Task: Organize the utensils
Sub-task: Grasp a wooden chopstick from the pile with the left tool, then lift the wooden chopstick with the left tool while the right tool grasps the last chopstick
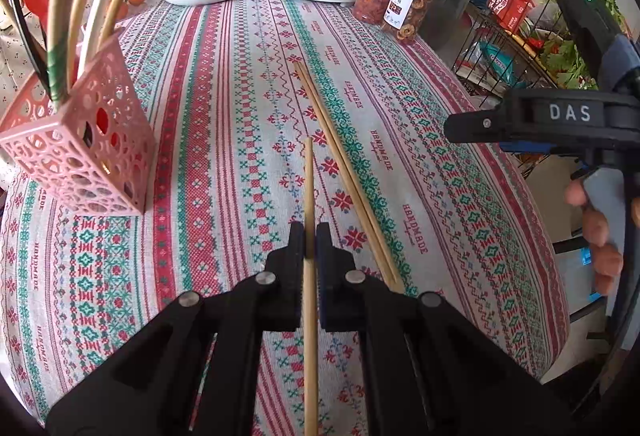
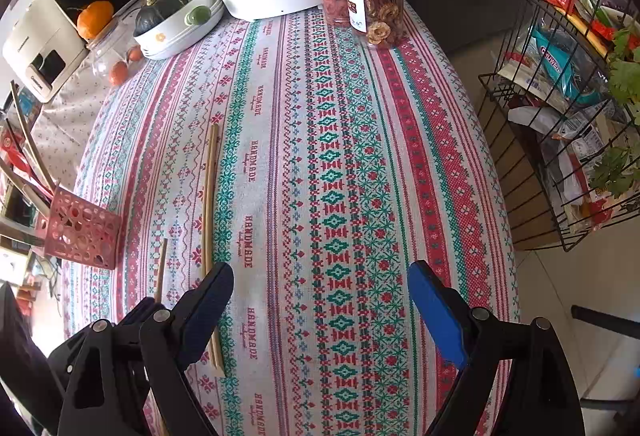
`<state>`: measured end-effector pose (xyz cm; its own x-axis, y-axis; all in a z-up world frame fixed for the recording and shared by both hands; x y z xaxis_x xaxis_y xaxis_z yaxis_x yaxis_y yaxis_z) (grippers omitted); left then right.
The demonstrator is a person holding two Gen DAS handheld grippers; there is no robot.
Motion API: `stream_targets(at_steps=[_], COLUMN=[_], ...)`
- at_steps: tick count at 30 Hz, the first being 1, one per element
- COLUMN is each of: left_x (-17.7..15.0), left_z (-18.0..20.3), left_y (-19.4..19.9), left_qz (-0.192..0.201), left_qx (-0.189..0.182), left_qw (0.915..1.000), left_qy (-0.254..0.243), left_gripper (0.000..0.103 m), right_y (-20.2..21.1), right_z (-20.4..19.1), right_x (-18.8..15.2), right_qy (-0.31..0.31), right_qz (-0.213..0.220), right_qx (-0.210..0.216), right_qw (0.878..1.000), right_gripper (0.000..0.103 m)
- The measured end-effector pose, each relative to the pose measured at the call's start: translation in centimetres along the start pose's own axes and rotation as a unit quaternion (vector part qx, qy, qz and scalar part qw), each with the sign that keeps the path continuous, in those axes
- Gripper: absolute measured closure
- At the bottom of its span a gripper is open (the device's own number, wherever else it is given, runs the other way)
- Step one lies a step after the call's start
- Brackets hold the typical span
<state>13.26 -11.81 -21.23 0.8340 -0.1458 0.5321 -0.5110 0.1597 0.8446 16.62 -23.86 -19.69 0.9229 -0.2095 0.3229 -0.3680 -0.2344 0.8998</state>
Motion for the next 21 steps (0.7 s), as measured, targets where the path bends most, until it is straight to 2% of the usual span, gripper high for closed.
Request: stream_targets(at_steps=[9,13,16,21], left_x=[-0.1,0.1,0.1,0.4], left_z=[-3.0,-4.5,-5.5,-7.3], left_y=[7.8,9.6,10.3,11.6], left_qz=[0.058,0.080,0.085,0.103], left_qx=[-0.032,-0.045,-0.054,-0.052], left_qw=[0.9975,0.9957,0.9950,0.9933], left_qy=[-0.027,-0.010,0.001,0.011], left_gripper=[0.096,0.096,0.096,0.096], right_y=[-1.9,-3.7,-5.2,-8.3], right_z=[-3.3,-5.3,-6.5,-7.3], right_x=[1.0,1.6,2.3,3.6], right_qy=[0.013,0.020,0.022,0.020], right_qz=[0.003,-0.002,-0.004,-0.013], right_qx=[0.016,0.030,0.041,0.032], right_qw=[1.000,0.999,0.999,0.999], right_gripper=[0.013,0.014,0.023,0.047])
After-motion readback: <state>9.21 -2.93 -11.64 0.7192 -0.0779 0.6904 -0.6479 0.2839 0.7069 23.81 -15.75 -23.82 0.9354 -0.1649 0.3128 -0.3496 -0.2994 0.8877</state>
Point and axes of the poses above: each gripper's, at about its wrist camera, not at the fingertips, and y roughly against the way its jaws point, z to its right, x to its top, the point moved 8 cm from there along -y, roughly the way its jaws point, and after that the axes turned 8 degrees about x, right-handed, at the moved point
